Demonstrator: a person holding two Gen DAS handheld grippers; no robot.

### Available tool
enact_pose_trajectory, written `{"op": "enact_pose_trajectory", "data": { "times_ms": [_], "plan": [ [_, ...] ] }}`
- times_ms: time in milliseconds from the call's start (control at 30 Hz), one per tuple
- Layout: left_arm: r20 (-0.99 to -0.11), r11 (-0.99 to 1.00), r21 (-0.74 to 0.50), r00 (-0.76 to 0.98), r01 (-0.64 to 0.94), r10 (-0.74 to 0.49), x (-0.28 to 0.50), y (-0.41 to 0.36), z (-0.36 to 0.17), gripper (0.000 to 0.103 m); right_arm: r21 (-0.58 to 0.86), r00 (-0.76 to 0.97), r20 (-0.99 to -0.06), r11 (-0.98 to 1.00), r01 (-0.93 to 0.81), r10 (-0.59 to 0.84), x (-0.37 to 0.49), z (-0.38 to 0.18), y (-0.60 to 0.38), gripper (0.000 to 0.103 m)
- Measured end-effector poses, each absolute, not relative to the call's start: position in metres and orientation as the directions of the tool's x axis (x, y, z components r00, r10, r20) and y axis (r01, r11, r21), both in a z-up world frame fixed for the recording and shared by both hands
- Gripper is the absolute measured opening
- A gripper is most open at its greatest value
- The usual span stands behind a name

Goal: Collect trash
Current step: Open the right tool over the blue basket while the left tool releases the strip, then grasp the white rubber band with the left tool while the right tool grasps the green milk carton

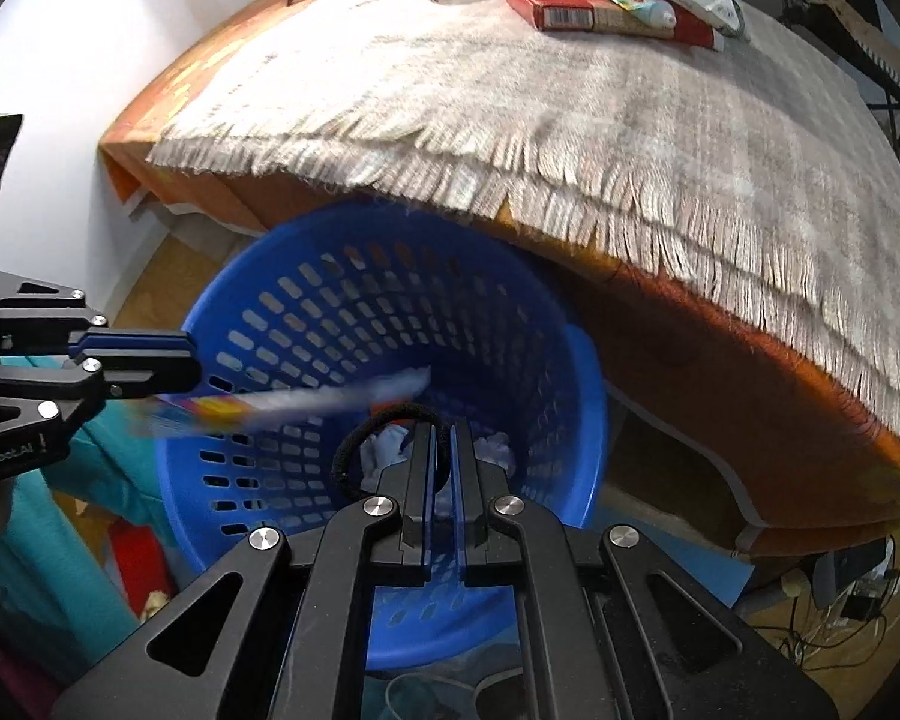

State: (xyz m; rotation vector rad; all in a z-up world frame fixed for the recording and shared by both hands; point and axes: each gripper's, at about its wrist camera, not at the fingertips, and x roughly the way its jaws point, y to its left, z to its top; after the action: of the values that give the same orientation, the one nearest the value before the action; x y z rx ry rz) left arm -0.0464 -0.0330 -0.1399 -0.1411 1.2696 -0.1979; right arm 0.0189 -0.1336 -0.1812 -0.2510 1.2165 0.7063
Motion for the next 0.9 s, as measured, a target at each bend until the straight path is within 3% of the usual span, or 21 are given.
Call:
{"op": "enact_pose_trajectory", "data": {
  "times_ms": [133,267,300,367,400,433,900],
  "plan": [
    [-0.938,0.976,-0.210,0.272,0.054,-0.217,-0.045,-0.032,-0.142,0.004,0.190,0.146,-0.928,0.775,-0.603,0.342,0.021,-0.187,-0.136,0.009],
    [-0.939,0.978,-0.202,0.274,0.047,-0.207,-0.042,-0.032,-0.142,0.005,0.219,0.131,-0.924,0.777,-0.590,0.360,0.021,-0.187,-0.137,0.050],
    [-0.939,0.978,-0.203,0.276,0.046,-0.207,-0.042,-0.032,-0.142,0.007,0.222,0.135,-0.921,0.778,-0.588,0.365,0.022,-0.185,-0.138,0.054],
    [-0.937,0.978,-0.203,0.281,0.042,-0.207,-0.042,-0.031,-0.142,0.026,0.213,0.143,-0.921,0.778,-0.591,0.361,0.022,-0.183,-0.137,0.054],
    [-0.935,0.978,-0.202,0.288,0.040,-0.205,-0.043,-0.032,-0.141,0.044,0.207,0.149,-0.922,0.779,-0.592,0.358,0.022,-0.182,-0.137,0.054],
    [-0.932,0.979,-0.202,0.300,0.039,-0.204,-0.044,-0.031,-0.139,0.052,0.203,0.152,-0.922,0.781,-0.591,0.356,0.023,-0.181,-0.137,0.054],
    [-0.916,0.973,-0.227,0.334,0.029,-0.224,-0.031,-0.026,-0.118,0.052,0.190,0.182,-0.922,0.811,-0.553,0.340,0.039,-0.166,-0.143,0.054]
  ]
}}
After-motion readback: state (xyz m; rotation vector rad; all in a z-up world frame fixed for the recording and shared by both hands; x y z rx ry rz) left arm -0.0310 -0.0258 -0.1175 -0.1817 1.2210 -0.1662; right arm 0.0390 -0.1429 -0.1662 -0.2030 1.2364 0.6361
